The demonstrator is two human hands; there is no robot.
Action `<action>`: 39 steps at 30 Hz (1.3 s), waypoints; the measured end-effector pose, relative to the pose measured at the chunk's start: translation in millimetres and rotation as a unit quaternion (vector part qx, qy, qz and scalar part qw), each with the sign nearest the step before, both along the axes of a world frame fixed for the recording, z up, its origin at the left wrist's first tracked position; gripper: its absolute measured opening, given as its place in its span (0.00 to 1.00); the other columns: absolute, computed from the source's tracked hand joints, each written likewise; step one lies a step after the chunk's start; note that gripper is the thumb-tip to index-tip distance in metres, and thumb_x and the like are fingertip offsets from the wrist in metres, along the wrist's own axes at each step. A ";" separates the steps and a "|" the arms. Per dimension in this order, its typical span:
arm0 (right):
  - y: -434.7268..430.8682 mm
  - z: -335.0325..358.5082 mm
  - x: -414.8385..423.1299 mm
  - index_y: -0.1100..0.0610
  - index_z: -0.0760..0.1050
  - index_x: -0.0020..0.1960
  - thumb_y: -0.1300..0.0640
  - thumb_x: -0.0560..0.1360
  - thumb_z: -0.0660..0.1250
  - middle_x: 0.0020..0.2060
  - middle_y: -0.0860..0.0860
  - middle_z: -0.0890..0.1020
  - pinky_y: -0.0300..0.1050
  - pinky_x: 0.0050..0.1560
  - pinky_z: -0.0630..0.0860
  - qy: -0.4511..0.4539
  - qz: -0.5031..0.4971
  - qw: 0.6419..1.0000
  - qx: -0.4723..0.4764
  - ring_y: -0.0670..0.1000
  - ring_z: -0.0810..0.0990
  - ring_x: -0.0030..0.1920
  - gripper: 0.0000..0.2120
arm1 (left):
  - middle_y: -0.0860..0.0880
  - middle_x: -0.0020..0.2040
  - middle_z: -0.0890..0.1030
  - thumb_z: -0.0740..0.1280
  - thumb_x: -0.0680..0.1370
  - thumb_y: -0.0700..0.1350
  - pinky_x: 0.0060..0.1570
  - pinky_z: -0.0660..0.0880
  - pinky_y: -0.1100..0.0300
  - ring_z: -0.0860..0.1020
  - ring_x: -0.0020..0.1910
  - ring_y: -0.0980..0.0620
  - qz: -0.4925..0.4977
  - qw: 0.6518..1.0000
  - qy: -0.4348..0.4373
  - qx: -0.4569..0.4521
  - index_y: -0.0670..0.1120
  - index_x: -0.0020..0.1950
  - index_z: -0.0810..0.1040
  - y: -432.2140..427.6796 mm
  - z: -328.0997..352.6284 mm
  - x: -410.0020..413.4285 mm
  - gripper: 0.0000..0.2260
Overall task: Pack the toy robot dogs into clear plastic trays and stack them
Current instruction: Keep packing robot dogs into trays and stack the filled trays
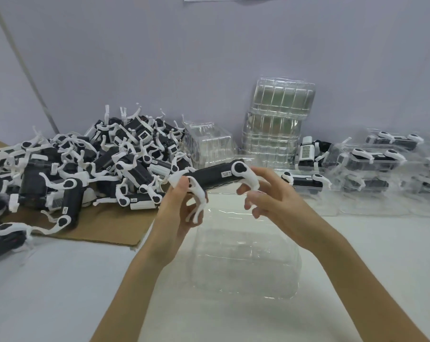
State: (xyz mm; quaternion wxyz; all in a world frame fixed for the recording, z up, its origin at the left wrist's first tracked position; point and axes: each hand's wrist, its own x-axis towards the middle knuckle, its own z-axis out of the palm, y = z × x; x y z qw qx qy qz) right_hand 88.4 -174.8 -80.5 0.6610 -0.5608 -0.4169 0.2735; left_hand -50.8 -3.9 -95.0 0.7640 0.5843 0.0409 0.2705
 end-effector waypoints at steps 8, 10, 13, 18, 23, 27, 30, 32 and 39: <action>-5.6 0.3 5.9 0.52 0.77 0.64 0.65 0.70 0.68 0.52 0.58 0.84 0.45 0.39 0.79 -0.032 -0.032 0.999 0.023 0.57 0.82 0.44 0.24 | 0.50 0.36 0.73 0.75 0.66 0.50 0.32 0.68 0.61 0.68 0.31 0.54 0.014 0.993 0.006 0.117 0.38 0.57 0.74 -3.5 -9.5 4.3 0.25; -6.0 -0.5 6.4 0.49 0.77 0.64 0.67 0.69 0.69 0.54 0.56 0.84 0.46 0.43 0.81 -0.032 -0.024 0.999 0.031 0.59 0.84 0.50 0.26 | 0.48 0.43 0.78 0.75 0.64 0.48 0.40 0.73 0.58 0.74 0.38 0.54 0.022 0.993 0.006 0.115 0.42 0.63 0.73 -2.4 -12.4 3.1 0.29; -6.2 -1.3 3.0 0.42 0.72 0.69 0.60 0.69 0.75 0.63 0.48 0.80 0.42 0.52 0.79 -0.090 -0.011 0.996 0.016 0.55 0.82 0.58 0.32 | 0.49 0.47 0.79 0.74 0.64 0.46 0.48 0.77 0.59 0.77 0.44 0.53 0.023 0.993 -0.018 0.111 0.46 0.64 0.71 -2.6 -15.4 0.8 0.29; 5.3 -6.8 -9.6 0.46 0.75 0.65 0.54 0.68 0.79 0.58 0.43 0.81 0.41 0.60 0.77 -0.228 -0.121 0.966 0.021 0.48 0.81 0.60 0.28 | 0.38 0.46 0.77 0.75 0.70 0.52 0.35 0.71 0.57 0.74 0.36 0.49 0.019 0.992 -0.029 0.120 0.43 0.61 0.72 -6.4 -12.2 -0.7 0.25; -3.3 0.7 -5.3 0.48 0.81 0.56 0.60 0.70 0.78 0.49 0.46 0.85 0.47 0.51 0.81 -0.198 -0.170 0.964 0.048 0.49 0.83 0.54 0.17 | 0.43 0.41 0.78 0.69 0.72 0.59 0.29 0.66 0.65 0.68 0.30 0.53 0.030 0.992 -0.027 0.120 0.53 0.53 0.79 -6.3 -10.6 1.8 0.14; -5.6 3.1 -4.5 0.49 0.82 0.55 0.64 0.71 0.77 0.49 0.48 0.86 0.61 0.53 0.80 -0.180 -0.165 0.969 0.044 0.51 0.84 0.52 0.16 | 0.51 0.37 0.80 0.68 0.73 0.62 0.29 0.66 0.65 0.67 0.30 0.53 0.040 0.993 -0.031 0.110 0.56 0.49 0.82 -1.8 -9.7 0.5 0.12; -4.0 1.4 -5.7 0.50 0.83 0.55 0.63 0.70 0.77 0.48 0.47 0.86 0.51 0.50 0.82 -0.179 -0.152 0.971 0.051 0.50 0.84 0.51 0.16 | 0.51 0.41 0.80 0.70 0.71 0.67 0.34 0.73 0.62 0.74 0.34 0.53 0.026 0.994 -0.033 0.102 0.56 0.53 0.82 -2.9 -9.3 -2.0 0.18; -3.5 0.3 -5.3 0.50 0.83 0.56 0.60 0.69 0.77 0.49 0.46 0.85 0.44 0.49 0.81 -0.190 -0.154 0.968 0.056 0.49 0.83 0.52 0.17 | 0.50 0.44 0.81 0.69 0.72 0.64 0.39 0.76 0.60 0.77 0.38 0.52 0.015 0.995 -0.026 0.094 0.56 0.57 0.81 -3.9 -8.9 -2.5 0.18; -0.1 -3.2 -1.8 0.51 0.82 0.56 0.58 0.71 0.75 0.49 0.51 0.86 0.47 0.45 0.83 -0.156 -0.162 0.972 0.066 0.54 0.85 0.50 0.14 | 0.47 0.49 0.79 0.73 0.72 0.63 0.45 0.75 0.56 0.76 0.42 0.50 -0.047 0.997 -0.058 0.034 0.50 0.63 0.79 -3.1 -4.8 -4.8 0.25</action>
